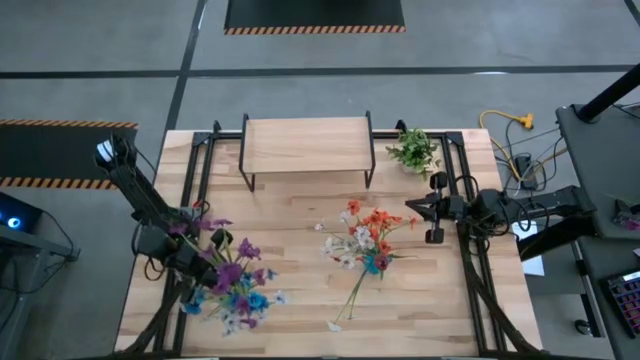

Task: Pick and place flowers into a vace then onto a shelf
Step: Put the violet flowers into the transparent vase

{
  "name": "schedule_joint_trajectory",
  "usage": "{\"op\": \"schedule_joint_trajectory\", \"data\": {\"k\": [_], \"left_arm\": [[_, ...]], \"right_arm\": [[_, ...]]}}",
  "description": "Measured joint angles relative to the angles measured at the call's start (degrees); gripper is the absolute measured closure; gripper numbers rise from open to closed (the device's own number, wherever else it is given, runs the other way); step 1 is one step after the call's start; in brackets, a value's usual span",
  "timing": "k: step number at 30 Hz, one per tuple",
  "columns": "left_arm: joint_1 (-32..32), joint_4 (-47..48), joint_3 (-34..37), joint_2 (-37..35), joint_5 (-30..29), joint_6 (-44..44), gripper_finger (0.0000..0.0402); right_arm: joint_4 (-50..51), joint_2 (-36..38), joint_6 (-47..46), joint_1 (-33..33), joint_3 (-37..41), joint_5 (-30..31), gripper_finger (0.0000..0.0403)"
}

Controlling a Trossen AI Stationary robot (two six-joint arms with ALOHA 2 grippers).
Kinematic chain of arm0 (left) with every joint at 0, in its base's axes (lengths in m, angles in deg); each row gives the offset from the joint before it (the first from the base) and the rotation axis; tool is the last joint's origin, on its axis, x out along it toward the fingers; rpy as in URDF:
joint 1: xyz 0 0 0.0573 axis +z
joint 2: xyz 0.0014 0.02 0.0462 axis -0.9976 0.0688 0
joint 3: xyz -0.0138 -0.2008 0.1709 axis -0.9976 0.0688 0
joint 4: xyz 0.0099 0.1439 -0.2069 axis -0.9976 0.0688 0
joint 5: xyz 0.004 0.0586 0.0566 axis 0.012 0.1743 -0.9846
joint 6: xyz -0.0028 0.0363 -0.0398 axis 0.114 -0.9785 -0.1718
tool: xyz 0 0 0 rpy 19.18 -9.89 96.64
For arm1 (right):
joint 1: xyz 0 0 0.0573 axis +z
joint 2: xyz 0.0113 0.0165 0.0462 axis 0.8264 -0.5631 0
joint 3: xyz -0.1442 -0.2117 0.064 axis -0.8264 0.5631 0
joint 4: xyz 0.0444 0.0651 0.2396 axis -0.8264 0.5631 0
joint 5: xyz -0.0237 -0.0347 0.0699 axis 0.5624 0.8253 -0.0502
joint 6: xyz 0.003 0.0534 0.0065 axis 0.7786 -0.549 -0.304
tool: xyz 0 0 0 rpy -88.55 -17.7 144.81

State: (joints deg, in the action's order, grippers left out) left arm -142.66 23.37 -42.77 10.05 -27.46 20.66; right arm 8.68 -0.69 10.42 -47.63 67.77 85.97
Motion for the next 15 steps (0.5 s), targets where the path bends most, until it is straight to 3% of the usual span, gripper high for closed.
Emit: {"op": "schedule_joint_trajectory", "data": {"k": [15], "left_arm": [[0.0,0.0,4.6,2.4,-1.6,-5.0,0.0396]], "right_arm": [[0.0,0.0,0.0,0.0,0.0,0.0,0.0394]]}}
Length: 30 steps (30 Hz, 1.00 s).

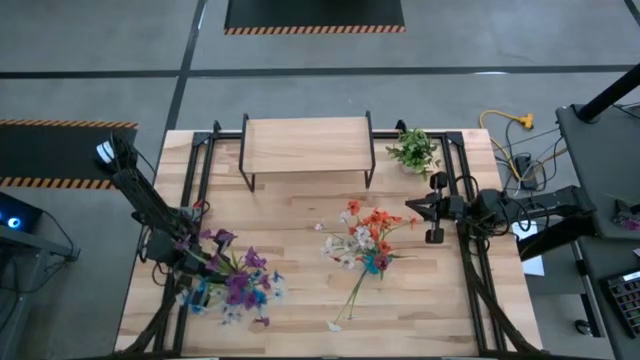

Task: Pick and place flowers into a vace then onto a shelf
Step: Put the violet flowers into the transparent vase

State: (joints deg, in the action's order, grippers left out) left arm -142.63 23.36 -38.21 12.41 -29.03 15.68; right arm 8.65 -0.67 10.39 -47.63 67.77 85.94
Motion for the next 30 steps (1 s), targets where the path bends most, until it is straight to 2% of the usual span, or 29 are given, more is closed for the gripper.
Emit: {"op": "schedule_joint_trajectory", "data": {"k": [8,15,18,30], "left_arm": [[0.0,-1.0,4.9,-0.7,-0.2,6.3,0.0396],[0.1,-3.1,7.9,-0.6,-1.9,5.9,0.0396],[0.1,-3.1,8.3,-0.6,-4.5,5.9,0.0396],[7.2,-3.4,8.4,-0.6,-10.4,5.2,0.0396]], "right_arm": [[0.0,0.0,0.0,0.0,0.0,0.0,0.0394],[0.0,0.0,0.0,0.0,0.0,0.0,0.0394],[0.0,0.0,0.0,0.0,0.0,-0.1,0.0394],[0.0,0.0,0.0,0.0,0.0,-0.1,0.0394]]}}
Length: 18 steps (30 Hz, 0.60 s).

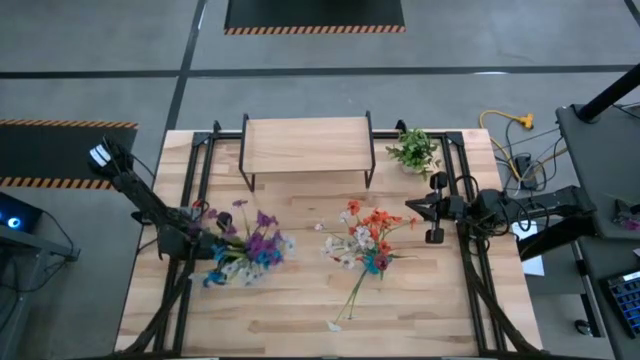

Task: Pick and place flowers into a vace then onto a shelf
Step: Put the violet flowers into the transparent vase

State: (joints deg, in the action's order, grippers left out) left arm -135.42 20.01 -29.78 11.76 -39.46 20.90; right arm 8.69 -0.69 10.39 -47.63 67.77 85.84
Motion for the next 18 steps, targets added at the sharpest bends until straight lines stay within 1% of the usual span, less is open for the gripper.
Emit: {"op": "schedule_joint_trajectory", "data": {"k": [7,11,14,18], "left_arm": [[5.1,0.0,0.1,0.0,0.0,-0.4,0.0396],[5.4,0.0,0.1,0.0,0.0,-0.2,0.0391],[5.4,0.0,0.1,0.0,0.0,-0.2,0.0371],[5.4,0.1,-0.2,0.0,0.0,0.0,0.0321]], "right_arm": [[0.0,0.0,0.0,0.0,0.0,0.0,0.0394],[0.0,0.0,0.0,0.0,0.0,0.0,0.0394],[0.0,0.0,0.0,0.0,0.0,0.0,0.0394],[0.0,0.0,0.0,0.0,0.0,0.0,0.0394]]}}
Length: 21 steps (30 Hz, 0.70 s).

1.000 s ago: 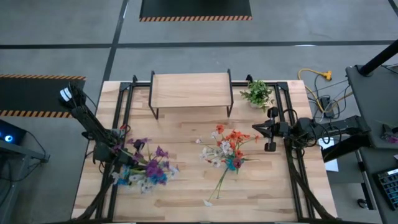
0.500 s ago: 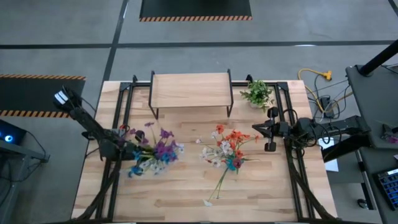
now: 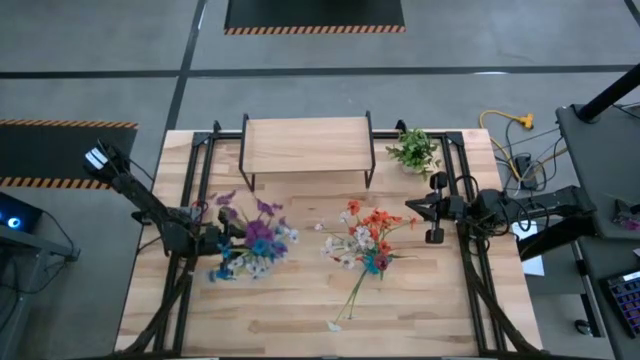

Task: Pick and place flowers into a vace then onto a shelf
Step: Put the violet flowers into the transparent vase

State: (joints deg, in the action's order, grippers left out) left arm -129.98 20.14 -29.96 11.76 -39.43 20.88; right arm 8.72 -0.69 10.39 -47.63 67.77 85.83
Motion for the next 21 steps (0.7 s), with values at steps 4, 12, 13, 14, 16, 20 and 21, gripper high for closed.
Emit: {"op": "schedule_joint_trajectory", "data": {"k": [4,12,13,14,16,20,21], "left_arm": [[0.0,0.4,-2.0,0.0,0.1,-0.4,0.0267],[0.0,1.7,-5.2,-0.2,0.2,-3.4,0.0225],[0.0,1.7,-5.2,-0.4,0.2,-4.0,0.0224],[0.0,1.7,-5.1,-0.8,0.2,-4.2,0.0224],[0.0,1.7,-5.0,-1.9,0.1,-4.0,0.0224],[0.0,1.6,-5.0,-4.9,0.1,-4.2,0.0223],[0.0,1.6,-5.0,-5.7,0.1,-4.5,0.0223]], "right_arm": [[0.0,0.0,0.0,0.0,0.0,0.0,0.0394],[0.4,0.0,0.0,0.0,0.0,0.0,0.0394],[0.4,0.0,0.0,0.0,0.0,0.0,0.0394],[0.4,0.0,0.0,0.0,0.0,0.0,0.0394],[0.4,0.0,0.0,0.0,0.0,0.0,0.0394],[0.4,0.0,0.0,0.0,0.0,0.0,0.0394],[0.4,0.0,0.0,0.0,0.0,0.0,0.0394]]}}
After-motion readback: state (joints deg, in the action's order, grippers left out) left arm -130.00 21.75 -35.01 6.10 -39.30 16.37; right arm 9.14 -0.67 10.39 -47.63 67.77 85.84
